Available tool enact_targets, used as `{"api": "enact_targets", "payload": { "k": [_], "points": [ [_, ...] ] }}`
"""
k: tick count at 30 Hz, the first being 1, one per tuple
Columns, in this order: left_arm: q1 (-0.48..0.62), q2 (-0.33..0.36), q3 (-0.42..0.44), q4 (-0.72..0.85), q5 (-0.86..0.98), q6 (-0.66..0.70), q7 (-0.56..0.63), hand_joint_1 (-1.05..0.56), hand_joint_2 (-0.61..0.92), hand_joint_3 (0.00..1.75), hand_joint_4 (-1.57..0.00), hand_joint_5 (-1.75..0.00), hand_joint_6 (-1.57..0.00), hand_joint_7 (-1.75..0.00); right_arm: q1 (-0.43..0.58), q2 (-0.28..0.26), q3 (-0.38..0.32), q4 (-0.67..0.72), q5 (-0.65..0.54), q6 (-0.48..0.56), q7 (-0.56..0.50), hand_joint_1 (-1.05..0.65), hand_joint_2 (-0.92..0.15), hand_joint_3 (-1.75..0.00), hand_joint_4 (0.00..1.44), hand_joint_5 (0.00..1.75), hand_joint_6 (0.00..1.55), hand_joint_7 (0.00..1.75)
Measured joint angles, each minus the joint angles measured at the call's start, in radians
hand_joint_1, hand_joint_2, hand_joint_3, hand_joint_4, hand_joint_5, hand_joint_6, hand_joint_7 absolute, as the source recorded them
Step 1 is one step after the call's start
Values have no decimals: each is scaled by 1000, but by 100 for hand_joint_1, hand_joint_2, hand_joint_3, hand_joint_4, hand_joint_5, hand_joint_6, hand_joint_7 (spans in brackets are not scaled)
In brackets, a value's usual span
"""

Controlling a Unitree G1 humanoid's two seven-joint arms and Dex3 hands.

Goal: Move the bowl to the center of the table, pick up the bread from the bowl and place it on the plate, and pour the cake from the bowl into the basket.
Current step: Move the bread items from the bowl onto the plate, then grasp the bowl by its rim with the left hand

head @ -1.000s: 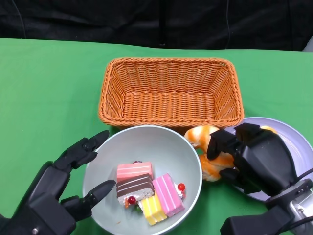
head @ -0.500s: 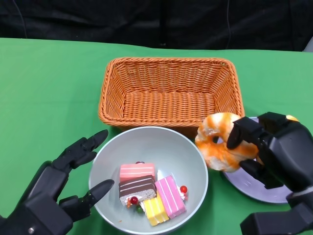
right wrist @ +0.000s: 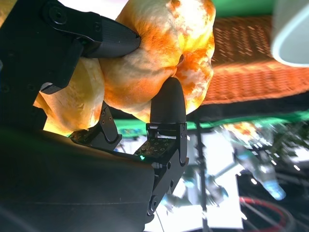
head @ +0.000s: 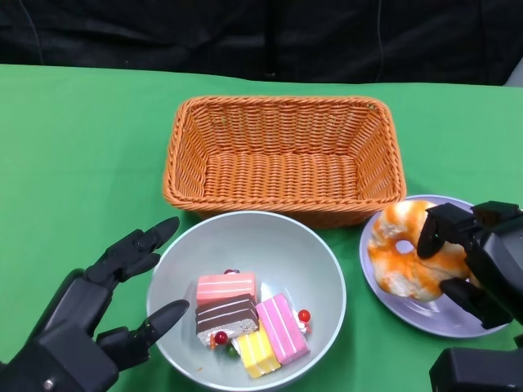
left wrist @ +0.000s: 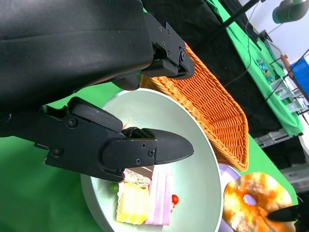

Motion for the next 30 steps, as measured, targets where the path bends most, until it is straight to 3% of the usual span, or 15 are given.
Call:
{"api": "enact_targets", "payload": {
  "k": [2,3,4,6,7,8,9,10,13,15,23,30],
  "points": [
    [1,0,0,-2,0,0,0,-68,92,49,0,-80,-30,-1,1,-1,-2,-2,0,21,26,-15,-32,-126,98,175,89,134],
    [1,0,0,-3,0,0,0,-67,92,49,0,-80,-30,-1,1,-1,-2,-3,0,30,43,-17,-37,-112,93,175,91,115],
    [1,0,0,-4,-1,0,0,-67,92,48,0,-80,-31,-1,2,-2,-2,-12,0,47,74,-23,-49,-85,84,158,92,79],
    [1,0,0,-4,-2,0,0,-68,92,48,0,-82,-31,-1,2,-4,-1,-32,0,87,143,-28,-61,-62,76,137,95,40],
    [2,0,0,-4,-3,0,0,-67,92,48,0,-82,-30,-1,3,-6,-1,-45,2,107,186,-38,-75,-40,59,100,80,19],
    [2,0,1,-4,-3,0,0,-67,92,48,0,-81,-30,-1,4,-10,-1,-62,9,122,236,-46,-83,-26,48,78,69,10],
    [2,0,1,-4,-4,0,0,-67,92,48,0,-81,-30,-1,4,-15,-1,-76,19,134,277,-50,-88,-18,43,67,63,5],
    [2,0,1,-4,-4,0,0,-67,92,47,0,-81,-30,-1,7,-20,-1,-91,30,147,320,-58,-90,-15,26,53,44,2],
    [2,0,1,-4,-3,0,0,-67,92,48,0,-81,-30,-1,22,-24,-2,-130,47,170,385,-72,-92,-18,5,39,18,0],
    [2,0,1,-4,-3,0,0,-68,92,48,0,-81,-30,-1,34,-24,-3,-160,48,179,401,-77,-92,-21,1,38,8,0],
    [2,24,1,0,24,-65,0,-67,92,43,0,-73,-31,-1,72,-24,-16,-258,10,238,412,-83,-92,-24,0,48,2,0],
    [-30,162,22,102,136,-408,1,-69,92,41,0,-76,-34,-3,106,-24,-29,-319,-8,268,418,-85,-92,-27,0,52,3,1]
  ]
}}
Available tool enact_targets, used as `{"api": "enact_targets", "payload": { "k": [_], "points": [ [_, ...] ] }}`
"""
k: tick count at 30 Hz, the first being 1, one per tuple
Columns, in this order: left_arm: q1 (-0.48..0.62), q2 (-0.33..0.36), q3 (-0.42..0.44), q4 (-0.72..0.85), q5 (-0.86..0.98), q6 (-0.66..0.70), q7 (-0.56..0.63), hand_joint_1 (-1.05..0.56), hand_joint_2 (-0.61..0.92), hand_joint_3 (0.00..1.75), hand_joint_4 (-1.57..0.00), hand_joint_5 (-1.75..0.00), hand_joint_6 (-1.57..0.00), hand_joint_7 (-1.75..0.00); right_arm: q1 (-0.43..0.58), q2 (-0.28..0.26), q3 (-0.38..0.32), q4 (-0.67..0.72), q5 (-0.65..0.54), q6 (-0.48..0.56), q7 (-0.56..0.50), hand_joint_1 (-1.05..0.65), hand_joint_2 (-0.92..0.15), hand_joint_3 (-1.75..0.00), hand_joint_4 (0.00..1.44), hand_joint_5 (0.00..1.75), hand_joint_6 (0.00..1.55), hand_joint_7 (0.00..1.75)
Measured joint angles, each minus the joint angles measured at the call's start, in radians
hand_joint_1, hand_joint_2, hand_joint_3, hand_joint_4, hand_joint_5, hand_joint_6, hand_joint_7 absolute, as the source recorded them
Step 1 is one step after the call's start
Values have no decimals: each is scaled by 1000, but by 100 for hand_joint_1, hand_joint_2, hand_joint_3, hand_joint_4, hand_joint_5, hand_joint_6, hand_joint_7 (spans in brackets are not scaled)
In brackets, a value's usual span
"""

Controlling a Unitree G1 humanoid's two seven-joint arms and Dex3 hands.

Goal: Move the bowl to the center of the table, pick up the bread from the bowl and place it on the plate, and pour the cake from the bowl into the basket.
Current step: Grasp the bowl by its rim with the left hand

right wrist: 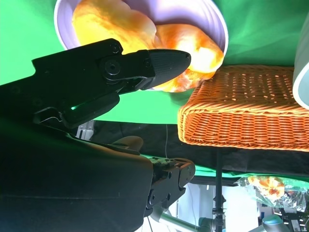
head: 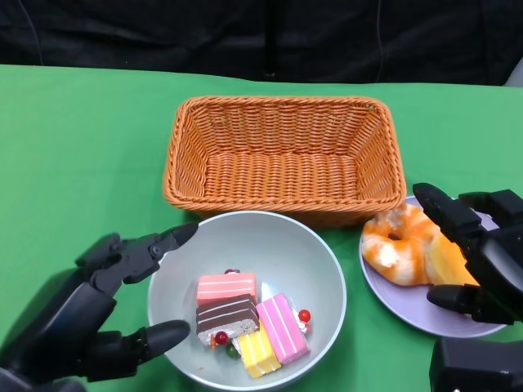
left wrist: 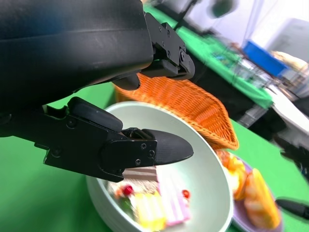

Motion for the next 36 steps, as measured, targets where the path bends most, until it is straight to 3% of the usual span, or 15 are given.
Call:
{"api": "enact_targets", "payload": {
  "k": [6,10,17,24,31,36],
  "points": [
    [-51,118,53,102,50,-272,1,-78,92,30,-3,-83,-43,-7,21,11,-10,-42,11,9,0,-86,-92,-32,0,52,3,1],
    [-85,185,84,167,110,-455,16,-79,92,12,-11,-86,-47,-8,49,24,-24,-82,35,11,7,-84,-92,-33,0,52,4,2],
    [-123,211,104,208,288,-656,67,-75,92,4,-29,-86,-58,-11,94,34,-51,-132,92,-4,12,-79,-92,-33,3,57,7,3],
    [-136,184,60,210,409,-673,89,-55,88,0,-43,-79,-69,-12,135,75,-81,-186,159,-53,6,-68,-92,-33,13,66,17,8],
    [-208,154,-15,301,599,-656,207,-39,87,1,-40,-104,-79,-7,176,133,-88,-205,248,-161,-31,-60,-92,-34,28,78,32,16],
    [-284,155,-98,393,746,-610,336,-35,88,1,-51,-110,-90,-10,205,156,-94,-221,287,-262,-61,-58,-92,-36,28,85,36,17]
  ]
}}
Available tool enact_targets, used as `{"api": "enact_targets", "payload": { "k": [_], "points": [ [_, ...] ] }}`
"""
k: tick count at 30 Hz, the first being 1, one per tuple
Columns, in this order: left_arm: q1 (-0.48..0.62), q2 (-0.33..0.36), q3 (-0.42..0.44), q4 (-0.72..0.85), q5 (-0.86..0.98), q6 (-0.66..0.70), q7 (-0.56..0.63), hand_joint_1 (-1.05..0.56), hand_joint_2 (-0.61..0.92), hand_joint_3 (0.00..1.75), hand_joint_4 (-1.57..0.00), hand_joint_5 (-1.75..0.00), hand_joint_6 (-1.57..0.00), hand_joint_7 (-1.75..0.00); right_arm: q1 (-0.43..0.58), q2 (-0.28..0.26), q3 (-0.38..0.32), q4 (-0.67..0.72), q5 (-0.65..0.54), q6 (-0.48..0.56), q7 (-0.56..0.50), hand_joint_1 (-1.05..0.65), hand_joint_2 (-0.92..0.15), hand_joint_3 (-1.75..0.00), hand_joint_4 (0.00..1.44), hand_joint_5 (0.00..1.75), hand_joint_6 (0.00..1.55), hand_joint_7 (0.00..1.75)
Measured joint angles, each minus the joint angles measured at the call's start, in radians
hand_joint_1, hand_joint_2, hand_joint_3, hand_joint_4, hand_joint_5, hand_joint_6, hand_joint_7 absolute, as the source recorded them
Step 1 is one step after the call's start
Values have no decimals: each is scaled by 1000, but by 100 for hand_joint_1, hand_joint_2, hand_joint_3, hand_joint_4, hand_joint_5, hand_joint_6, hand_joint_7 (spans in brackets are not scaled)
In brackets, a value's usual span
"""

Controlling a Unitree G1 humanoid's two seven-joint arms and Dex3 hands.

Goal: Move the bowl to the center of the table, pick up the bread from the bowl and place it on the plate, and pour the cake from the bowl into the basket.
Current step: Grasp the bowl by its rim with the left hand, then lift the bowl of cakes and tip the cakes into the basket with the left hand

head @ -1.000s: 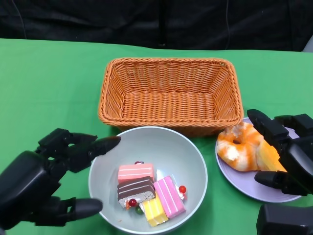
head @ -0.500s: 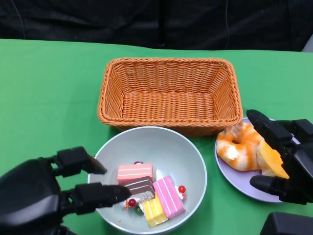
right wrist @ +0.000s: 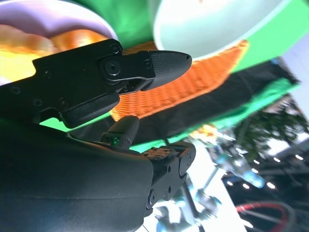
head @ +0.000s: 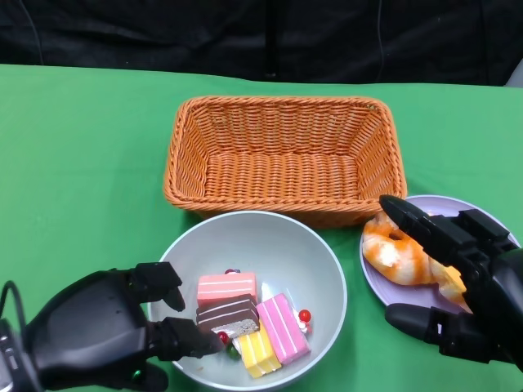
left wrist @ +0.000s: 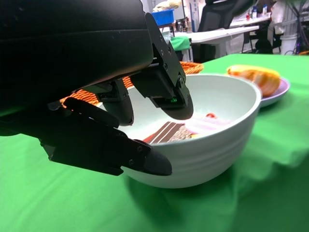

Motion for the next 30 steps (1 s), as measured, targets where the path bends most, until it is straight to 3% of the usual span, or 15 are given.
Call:
{"api": "enact_targets", "payload": {
  "k": [4,7,8,9,11,15,23,25,30],
  "points": [
    [-65,2,-93,87,97,43,121,-37,86,0,-71,-112,-108,-14,29,30,-5,-10,11,-57,-20,-58,-92,-37,27,86,36,17],
    [-127,8,-169,157,152,53,222,-37,84,0,-75,-143,-117,-23,45,45,-8,-20,35,-93,-23,-58,-92,-39,27,87,35,17],
    [-150,10,-194,181,168,53,251,-39,84,0,-75,-152,-116,-30,50,51,-10,-25,40,-100,-23,-58,-92,-39,28,87,35,17],
    [-171,14,-218,201,180,55,276,-42,85,0,-75,-164,-111,-49,55,57,-11,-29,41,-109,-23,-58,-92,-39,29,88,36,17],
    [-210,25,-265,230,205,57,331,-44,86,0,-80,-172,-103,-78,64,67,-14,-32,43,-125,-24,-58,-92,-40,30,89,36,18],
    [-252,37,-344,273,243,74,443,-42,87,1,-94,-175,-94,-113,68,82,-24,-31,63,-159,-27,-54,-92,-40,31,90,37,19],
    [-264,88,-439,290,295,118,667,-38,90,8,-94,-175,-81,-151,66,115,-31,3,92,-200,-36,-48,-92,-40,33,94,40,22],
    [-256,109,-442,268,290,118,681,-33,90,7,-95,-175,-77,-166,62,124,-35,18,93,-206,-45,-47,-92,-40,34,96,40,23],
    [-202,163,-421,153,194,101,623,-30,92,10,-94,-175,-73,-174,39,152,-62,30,91,-221,-83,-46,-92,-39,30,103,37,30]
  ]
}}
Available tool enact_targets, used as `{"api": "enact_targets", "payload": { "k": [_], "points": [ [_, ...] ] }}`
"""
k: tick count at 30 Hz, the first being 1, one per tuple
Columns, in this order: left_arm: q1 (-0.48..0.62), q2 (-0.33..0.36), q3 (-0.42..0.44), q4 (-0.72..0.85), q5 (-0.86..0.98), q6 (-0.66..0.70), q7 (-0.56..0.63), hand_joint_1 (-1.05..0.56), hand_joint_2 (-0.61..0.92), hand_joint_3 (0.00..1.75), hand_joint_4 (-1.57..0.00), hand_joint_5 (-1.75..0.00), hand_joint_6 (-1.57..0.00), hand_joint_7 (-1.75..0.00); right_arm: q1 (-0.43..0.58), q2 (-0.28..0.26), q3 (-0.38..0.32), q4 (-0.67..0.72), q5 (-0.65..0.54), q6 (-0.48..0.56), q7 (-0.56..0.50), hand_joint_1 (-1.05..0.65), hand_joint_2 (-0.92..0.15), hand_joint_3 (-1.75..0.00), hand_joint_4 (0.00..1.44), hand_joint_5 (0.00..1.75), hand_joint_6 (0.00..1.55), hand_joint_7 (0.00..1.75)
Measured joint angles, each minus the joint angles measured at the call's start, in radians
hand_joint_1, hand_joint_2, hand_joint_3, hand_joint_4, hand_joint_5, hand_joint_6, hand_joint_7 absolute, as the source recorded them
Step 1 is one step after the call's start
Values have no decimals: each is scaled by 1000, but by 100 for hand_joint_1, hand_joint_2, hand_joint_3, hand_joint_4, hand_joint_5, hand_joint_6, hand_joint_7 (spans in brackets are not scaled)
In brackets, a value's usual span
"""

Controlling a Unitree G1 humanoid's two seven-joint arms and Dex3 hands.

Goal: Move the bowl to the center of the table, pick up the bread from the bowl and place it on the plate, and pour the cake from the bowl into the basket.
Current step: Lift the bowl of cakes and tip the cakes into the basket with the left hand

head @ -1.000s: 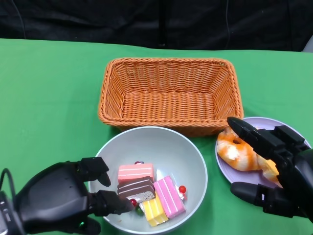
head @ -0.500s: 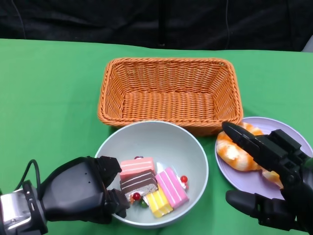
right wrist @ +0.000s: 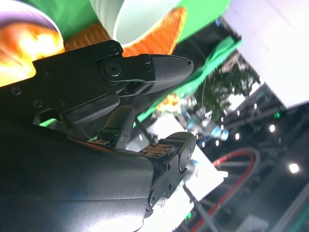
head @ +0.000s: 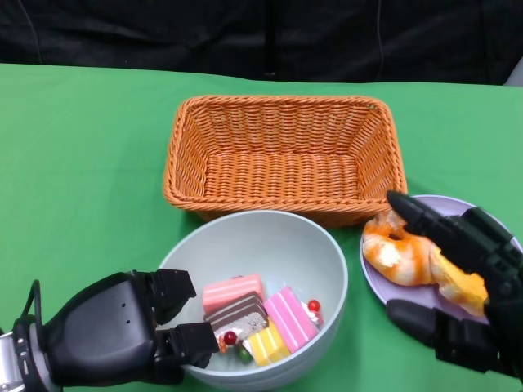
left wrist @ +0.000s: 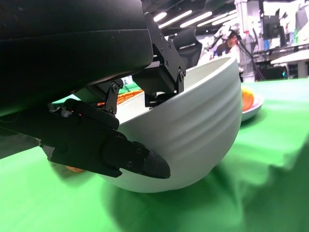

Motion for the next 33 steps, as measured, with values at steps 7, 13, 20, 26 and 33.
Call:
{"api": "enact_targets", "payload": {
  "k": [7,13,20,26,33],
  "points": [
    [84,96,91,-167,-234,-38,-293,-34,89,18,-98,-175,-77,-175,-4,40,-13,8,-19,5,-35,-49,-92,-41,14,111,15,61],
    [148,115,201,-235,-354,-99,-361,-29,60,75,-98,-175,-72,-175,9,50,-17,8,-23,42,-25,-45,-92,-38,27,112,24,73],
    [184,88,289,-308,-497,-107,-478,-27,55,89,-100,-175,-71,-175,20,61,-5,18,85,71,33,-34,-92,-34,49,114,46,86],
    [188,49,333,-345,-641,-107,-580,-21,18,134,-99,-175,-71,-175,22,62,13,35,188,82,107,-12,-52,-101,83,130,91,82],
    [187,-34,364,-375,-785,-63,-686,-21,14,154,-101,-175,-70,-175,19,53,17,54,185,79,145,-8,-25,-161,102,167,87,134]
  ]
}}
